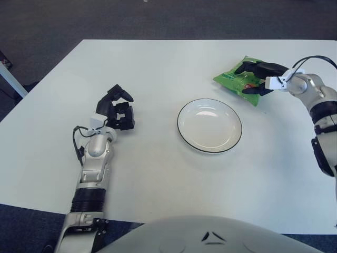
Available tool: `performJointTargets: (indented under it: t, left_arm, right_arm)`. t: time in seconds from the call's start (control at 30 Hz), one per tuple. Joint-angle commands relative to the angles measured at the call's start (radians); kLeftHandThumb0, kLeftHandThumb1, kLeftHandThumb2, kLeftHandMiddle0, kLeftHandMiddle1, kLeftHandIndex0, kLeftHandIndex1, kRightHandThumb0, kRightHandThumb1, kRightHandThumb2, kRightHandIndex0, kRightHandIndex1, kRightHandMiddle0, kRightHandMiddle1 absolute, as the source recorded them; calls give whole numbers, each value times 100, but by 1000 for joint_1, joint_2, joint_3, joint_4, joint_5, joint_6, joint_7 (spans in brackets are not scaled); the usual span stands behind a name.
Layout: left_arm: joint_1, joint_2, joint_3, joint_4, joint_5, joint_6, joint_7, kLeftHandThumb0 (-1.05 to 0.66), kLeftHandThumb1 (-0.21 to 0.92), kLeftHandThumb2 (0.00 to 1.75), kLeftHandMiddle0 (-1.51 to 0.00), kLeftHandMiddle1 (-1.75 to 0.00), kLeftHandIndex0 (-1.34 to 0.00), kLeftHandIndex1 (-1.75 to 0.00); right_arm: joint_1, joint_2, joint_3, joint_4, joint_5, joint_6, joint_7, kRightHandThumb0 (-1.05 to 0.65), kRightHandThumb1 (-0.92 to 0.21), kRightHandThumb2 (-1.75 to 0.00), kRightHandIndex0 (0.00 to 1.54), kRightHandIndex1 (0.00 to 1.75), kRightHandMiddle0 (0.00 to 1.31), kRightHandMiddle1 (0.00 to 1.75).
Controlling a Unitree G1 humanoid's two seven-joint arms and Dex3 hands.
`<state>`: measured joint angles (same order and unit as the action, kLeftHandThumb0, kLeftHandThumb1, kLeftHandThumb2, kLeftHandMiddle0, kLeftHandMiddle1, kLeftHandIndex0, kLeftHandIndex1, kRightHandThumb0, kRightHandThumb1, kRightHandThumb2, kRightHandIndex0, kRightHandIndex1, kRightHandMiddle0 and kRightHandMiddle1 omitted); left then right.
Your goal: Put the snack into the plate.
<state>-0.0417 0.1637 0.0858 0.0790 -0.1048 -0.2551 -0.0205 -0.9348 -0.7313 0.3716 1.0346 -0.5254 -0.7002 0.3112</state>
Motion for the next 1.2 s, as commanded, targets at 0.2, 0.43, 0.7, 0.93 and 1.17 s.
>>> performJointTargets:
  t: [0.2,0.43,0.7,0.93,1.17]
  left_arm:
    - [109,-70,-13,145,-10,-12,-21,-49,28,136,-131,-175,-64,-175]
    - [104,-69,-11,149,-9,-1,-23,-50,27,138,-130,-175,-65,-175]
    - [100,-62,-14,143,-7,31,-30,-50,26,139,-130,-175,-66,-175]
    - [93,-66,-10,155,-14,23,-39,-50,27,138,-131,-175,-65,-175]
    - [89,-73,-8,169,-13,0,-42,-50,27,137,-131,-175,-65,-175]
  right_arm:
    - [115,-75,-74,-271,35,33,41,-71,-92,-66,9,31,0,79]
    - [183,-146,-147,-442,117,60,128,-70,-92,-68,13,34,0,82]
    - [239,-180,-216,-619,196,159,242,-69,-92,-67,14,35,0,85]
    - [250,-175,-229,-642,194,182,256,-69,-92,-67,13,35,0,85]
    - [252,-173,-234,-642,193,185,260,-69,-92,-67,13,36,0,85]
